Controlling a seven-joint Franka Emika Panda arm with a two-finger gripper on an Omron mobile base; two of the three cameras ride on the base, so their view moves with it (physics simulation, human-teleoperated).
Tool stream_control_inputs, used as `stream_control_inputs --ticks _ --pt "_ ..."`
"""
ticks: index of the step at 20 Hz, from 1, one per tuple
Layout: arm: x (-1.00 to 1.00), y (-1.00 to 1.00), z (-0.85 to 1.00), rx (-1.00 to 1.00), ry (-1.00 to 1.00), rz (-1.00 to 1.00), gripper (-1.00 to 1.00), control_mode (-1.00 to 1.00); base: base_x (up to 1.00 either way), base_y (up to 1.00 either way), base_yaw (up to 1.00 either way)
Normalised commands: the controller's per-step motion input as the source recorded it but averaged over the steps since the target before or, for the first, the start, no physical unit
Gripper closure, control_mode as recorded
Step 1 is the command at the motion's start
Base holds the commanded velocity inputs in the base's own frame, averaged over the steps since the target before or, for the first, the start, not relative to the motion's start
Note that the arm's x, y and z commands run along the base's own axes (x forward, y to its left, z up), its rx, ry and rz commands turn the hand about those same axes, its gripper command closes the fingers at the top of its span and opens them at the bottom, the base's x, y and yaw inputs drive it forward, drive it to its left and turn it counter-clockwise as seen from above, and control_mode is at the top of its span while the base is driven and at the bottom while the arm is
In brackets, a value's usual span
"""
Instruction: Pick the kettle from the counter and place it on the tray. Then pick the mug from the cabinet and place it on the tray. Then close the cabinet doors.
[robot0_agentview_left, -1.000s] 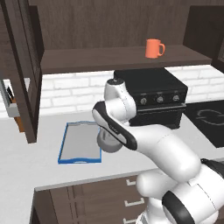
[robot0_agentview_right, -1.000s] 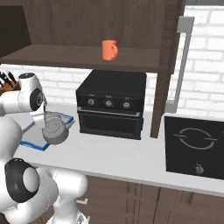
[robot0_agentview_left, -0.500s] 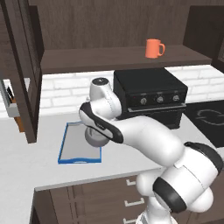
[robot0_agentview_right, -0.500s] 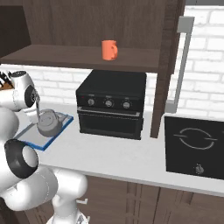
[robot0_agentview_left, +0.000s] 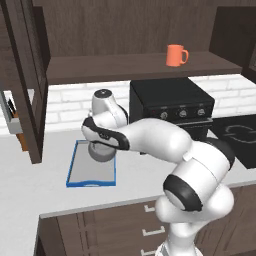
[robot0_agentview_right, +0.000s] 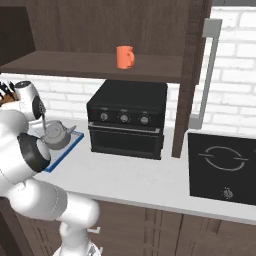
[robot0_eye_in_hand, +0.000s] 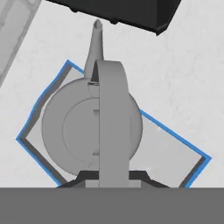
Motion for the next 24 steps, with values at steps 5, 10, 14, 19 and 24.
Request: stream_control_inputs --ticks 5,10,14,19,24 --pt "0.38 0.10 -0.14 0.00 0.00 0.00 1.00 -1.00 0.00 0.00 0.00" --pt "0.15 0.12 -0.24 0.00 0.03 0.00 1.00 -1.00 0.00 0.00 0.00" --pt "0.05 0.14 -0.27 0.00 0.03 0.00 1.00 -1.00 0.00 0.00 0.00" --pt "0.17 0.10 -0.15 0.00 0.00 0.00 1.00 -1.00 0.00 0.00 0.00" --pt "0.23 0.14 -0.17 0.00 0.00 0.00 1.00 -1.00 0.00 0.00 0.00"
